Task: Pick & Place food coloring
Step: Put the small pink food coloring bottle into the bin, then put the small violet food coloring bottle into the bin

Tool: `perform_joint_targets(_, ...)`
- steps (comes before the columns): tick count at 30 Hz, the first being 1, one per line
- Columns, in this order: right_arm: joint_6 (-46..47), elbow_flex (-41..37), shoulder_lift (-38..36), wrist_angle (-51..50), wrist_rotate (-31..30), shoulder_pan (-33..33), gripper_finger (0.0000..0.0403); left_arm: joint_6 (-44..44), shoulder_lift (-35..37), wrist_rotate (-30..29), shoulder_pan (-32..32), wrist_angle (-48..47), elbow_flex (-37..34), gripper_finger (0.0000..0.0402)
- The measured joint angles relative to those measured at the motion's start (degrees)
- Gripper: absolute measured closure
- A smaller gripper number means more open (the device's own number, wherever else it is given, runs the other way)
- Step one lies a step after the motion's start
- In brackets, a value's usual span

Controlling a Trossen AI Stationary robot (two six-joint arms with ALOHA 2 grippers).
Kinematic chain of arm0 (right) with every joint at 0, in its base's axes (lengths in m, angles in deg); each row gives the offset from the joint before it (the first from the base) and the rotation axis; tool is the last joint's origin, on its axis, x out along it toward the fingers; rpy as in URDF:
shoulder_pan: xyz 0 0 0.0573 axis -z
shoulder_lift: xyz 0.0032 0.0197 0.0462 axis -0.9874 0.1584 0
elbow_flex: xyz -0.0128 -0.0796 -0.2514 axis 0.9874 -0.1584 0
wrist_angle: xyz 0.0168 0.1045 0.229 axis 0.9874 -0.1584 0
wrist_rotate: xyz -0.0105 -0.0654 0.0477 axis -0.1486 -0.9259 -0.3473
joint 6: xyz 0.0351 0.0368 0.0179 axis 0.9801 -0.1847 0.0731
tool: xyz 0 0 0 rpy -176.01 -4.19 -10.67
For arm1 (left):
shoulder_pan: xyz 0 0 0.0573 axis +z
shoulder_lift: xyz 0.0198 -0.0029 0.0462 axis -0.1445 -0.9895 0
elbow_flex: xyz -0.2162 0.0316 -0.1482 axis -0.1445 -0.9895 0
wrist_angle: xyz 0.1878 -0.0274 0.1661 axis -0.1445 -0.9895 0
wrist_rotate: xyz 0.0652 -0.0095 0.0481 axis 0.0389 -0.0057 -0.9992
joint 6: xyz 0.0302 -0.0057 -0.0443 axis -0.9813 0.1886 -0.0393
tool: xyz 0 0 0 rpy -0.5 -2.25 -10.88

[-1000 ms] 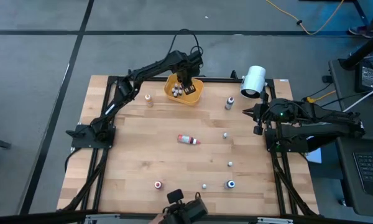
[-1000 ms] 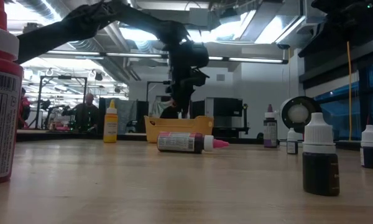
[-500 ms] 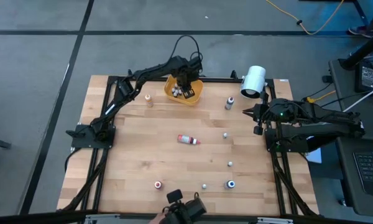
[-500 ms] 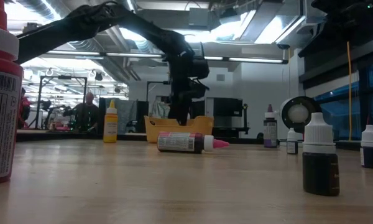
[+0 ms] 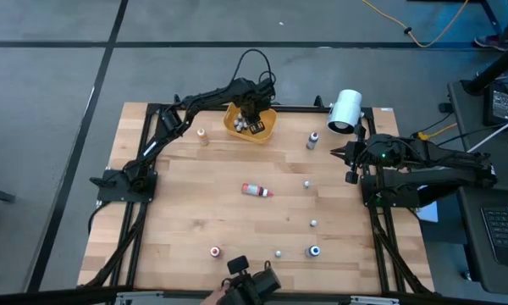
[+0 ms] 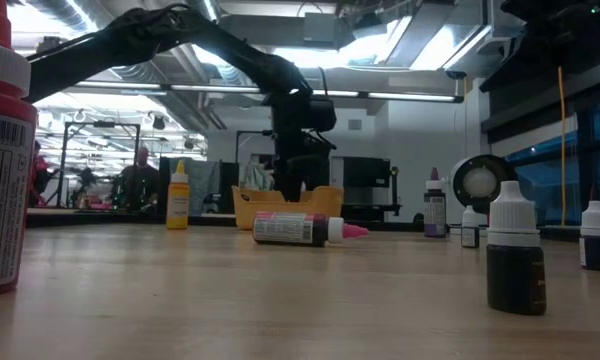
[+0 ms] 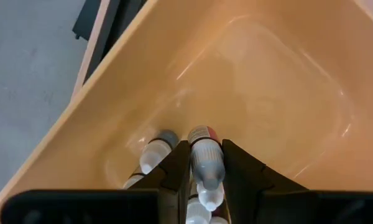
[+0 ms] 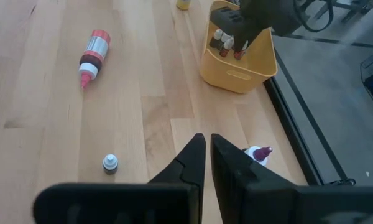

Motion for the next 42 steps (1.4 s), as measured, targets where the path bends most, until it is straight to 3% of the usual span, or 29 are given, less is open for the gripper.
perform_joint_targets(16,-0.2,0.0,0.0,0.0,0.0,0.0,0.0373,-0.2,-2.4,0.0,-0.3,-0.1,0.0,0.0330)
perform_joint_targets(30,-3.0,0.0,0.0,0.0,0.0,0.0,0.0373,-0.4,-2.4,-0.5,-0.3,-0.9,1.1,0.0269)
perform_joint_targets(42,-3.0,0.0,0.0,0.0,0.1,0.0,0.0373,0.1,0.9,2.5,-1.4,-8.6,10.1,0.0247)
